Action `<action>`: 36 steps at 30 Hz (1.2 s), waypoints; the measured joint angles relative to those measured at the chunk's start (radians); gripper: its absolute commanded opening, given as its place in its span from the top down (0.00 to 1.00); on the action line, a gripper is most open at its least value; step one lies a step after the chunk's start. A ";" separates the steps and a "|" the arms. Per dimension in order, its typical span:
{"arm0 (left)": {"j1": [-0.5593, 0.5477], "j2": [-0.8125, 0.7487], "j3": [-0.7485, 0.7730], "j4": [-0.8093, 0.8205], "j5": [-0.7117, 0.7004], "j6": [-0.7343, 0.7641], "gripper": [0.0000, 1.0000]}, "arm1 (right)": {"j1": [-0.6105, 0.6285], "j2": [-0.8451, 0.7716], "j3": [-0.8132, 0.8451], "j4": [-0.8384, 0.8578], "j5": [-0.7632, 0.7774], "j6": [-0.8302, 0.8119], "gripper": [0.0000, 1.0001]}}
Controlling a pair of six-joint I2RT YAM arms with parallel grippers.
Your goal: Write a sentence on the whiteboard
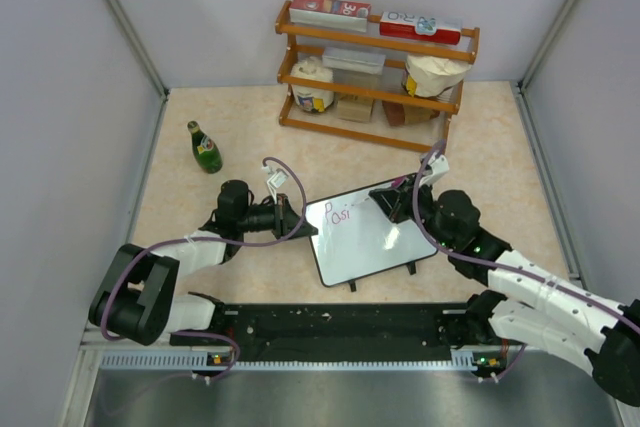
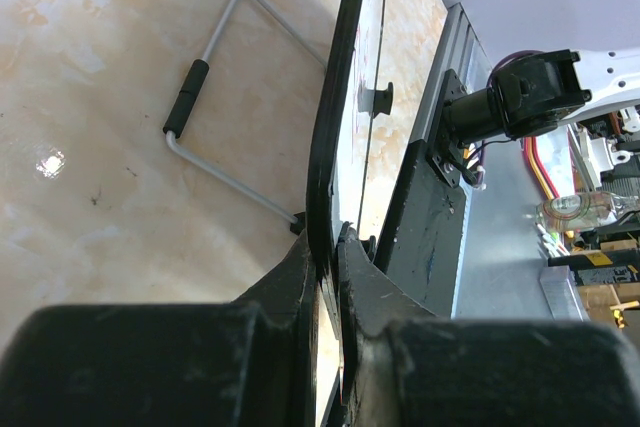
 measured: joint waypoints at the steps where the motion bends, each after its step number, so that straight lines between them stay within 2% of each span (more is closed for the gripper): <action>1: 0.000 0.000 0.000 0.000 0.000 0.000 1.00 | 0.000 -0.008 -0.003 -0.001 0.000 0.000 1.00; 36: 0.000 0.000 0.000 0.001 0.000 0.000 1.00 | 0.000 -0.039 -0.017 -0.049 0.002 -0.001 1.00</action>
